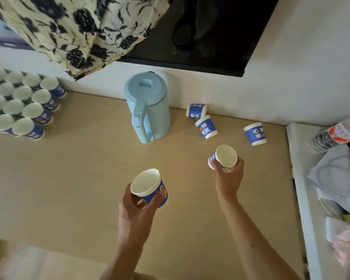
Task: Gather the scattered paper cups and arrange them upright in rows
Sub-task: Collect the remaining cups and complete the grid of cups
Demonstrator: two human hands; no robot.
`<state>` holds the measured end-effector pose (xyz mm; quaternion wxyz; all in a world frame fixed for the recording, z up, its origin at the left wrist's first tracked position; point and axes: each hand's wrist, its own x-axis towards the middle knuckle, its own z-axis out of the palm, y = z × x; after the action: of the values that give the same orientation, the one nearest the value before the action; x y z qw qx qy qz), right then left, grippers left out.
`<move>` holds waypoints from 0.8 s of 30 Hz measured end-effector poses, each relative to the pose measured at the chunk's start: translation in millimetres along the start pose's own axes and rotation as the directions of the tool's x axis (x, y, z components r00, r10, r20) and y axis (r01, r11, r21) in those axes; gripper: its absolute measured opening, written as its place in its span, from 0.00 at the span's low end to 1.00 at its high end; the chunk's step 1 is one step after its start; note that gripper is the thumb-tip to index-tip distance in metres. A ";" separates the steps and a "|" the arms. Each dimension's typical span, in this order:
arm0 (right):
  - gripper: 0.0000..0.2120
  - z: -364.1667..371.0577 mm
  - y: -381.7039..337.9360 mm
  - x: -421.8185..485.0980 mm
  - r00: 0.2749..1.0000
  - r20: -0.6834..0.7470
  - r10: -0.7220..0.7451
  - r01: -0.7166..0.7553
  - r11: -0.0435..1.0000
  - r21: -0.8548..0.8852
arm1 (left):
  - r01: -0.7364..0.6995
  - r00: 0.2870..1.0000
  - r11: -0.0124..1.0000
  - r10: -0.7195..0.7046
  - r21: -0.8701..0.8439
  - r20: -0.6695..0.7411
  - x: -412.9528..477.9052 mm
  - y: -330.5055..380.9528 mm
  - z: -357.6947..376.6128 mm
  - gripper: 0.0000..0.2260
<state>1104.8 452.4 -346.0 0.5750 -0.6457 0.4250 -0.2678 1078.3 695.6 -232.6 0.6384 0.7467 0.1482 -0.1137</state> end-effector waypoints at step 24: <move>0.28 153.5 -103.2 -410.4 0.712 0.637 -0.295 0.201 0.955 0.217 | -0.235 0.940 0.961 0.186 -0.147 -0.286 -58.1 -9.6 -366.0 0.22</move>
<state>1054.5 880.8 -217.2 0.6880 -0.7102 0.0838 -0.1234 1013.7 1053.8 -162.5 0.6851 0.7065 0.1623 0.0719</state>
